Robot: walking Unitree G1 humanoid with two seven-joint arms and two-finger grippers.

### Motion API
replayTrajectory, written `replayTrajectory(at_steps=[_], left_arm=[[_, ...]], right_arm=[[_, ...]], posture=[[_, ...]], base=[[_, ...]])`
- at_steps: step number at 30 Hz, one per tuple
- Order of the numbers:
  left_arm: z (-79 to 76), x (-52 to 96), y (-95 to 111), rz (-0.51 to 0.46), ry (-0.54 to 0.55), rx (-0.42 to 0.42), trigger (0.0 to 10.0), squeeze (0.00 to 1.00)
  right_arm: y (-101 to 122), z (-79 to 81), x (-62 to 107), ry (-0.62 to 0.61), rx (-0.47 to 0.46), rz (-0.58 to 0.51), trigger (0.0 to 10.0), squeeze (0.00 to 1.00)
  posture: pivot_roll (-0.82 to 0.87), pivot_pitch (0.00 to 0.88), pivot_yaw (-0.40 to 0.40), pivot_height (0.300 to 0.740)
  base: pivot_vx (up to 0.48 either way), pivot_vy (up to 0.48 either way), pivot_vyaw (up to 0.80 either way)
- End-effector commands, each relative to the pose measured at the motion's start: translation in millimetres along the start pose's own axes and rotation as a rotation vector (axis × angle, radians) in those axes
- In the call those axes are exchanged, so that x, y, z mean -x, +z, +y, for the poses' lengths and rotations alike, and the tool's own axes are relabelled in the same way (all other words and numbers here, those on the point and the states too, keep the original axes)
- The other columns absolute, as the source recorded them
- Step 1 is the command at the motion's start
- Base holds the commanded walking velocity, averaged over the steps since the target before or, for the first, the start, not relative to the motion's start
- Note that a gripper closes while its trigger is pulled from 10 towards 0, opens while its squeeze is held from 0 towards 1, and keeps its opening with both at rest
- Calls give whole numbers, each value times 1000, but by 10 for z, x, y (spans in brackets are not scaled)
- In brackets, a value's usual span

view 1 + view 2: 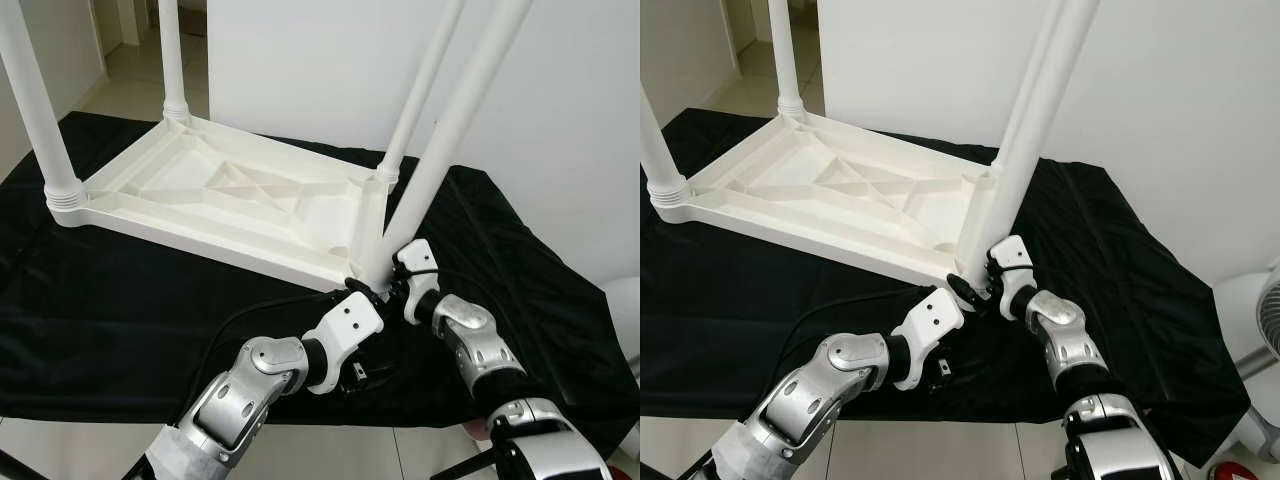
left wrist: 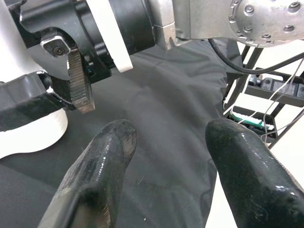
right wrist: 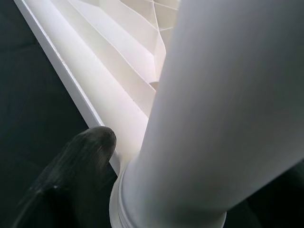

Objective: Building children table

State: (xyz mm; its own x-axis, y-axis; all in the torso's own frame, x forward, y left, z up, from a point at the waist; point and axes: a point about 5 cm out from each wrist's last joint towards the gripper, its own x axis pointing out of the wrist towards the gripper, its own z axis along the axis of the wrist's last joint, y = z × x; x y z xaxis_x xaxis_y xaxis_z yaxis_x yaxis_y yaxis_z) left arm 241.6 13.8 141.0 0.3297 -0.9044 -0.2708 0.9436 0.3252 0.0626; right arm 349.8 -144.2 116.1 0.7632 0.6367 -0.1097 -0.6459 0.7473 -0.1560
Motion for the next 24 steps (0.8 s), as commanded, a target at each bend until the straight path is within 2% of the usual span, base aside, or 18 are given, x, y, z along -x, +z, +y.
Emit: replayTrajectory(at_steps=[1, 2, 5, 6, 11, 15, 20, 23, 24], left_arm=[[-11, -16, 41, -6, -7, -9, 10000, 0], [-10, -15, 41, -5, -6, -8, 10000, 0], [-10, -15, 41, -5, -5, -8, 10000, 0], [-9, -13, 40, -4, -4, -6, 10000, 0], [-10, -12, 43, -4, -3, -5, 10000, 0], [-23, -15, 46, -5, -6, -2, 10000, 0], [-28, -18, 45, -4, -6, -2, 10000, 0], [-30, -20, 43, -4, -6, -1, 10000, 0], [-35, -21, 43, -4, -4, 2, 10000, 0]], right_arm=[[-34, 37, -39, 30, 11, 30, 10000, 0], [-66, 83, -70, 54, 9, 48, 4824, 0], [-91, 113, -89, 72, 8, 59, 4824, 0], [-134, 154, -101, 94, -7, 70, 0, 0], [-159, 160, -98, 100, -14, 72, 0, 0], [-189, 99, -44, 63, -58, 54, 0, 0], [-197, 83, -29, 30, -45, 44, 0, 0], [-179, 58, -28, -33, -32, 23, 0, 0], [-176, 10, -31, -135, -33, 31, 10000, 0]], posture=[[26, 0, -143, 740], [26, 0, -142, 740], [26, 0, -142, 740], [27, 0, -142, 740], [25, 0, -140, 740], [15, 0, -138, 740], [14, 0, -140, 740], [14, 0, -144, 740], [12, 0, -147, 740]], base=[[0, 0, 0], [0, 0, 0], [0, 0, 0], [0, 0, 0], [0, 0, 0], [0, 0, 0], [0, 0, 0], [0, 0, 0], [0, 0, 0]])
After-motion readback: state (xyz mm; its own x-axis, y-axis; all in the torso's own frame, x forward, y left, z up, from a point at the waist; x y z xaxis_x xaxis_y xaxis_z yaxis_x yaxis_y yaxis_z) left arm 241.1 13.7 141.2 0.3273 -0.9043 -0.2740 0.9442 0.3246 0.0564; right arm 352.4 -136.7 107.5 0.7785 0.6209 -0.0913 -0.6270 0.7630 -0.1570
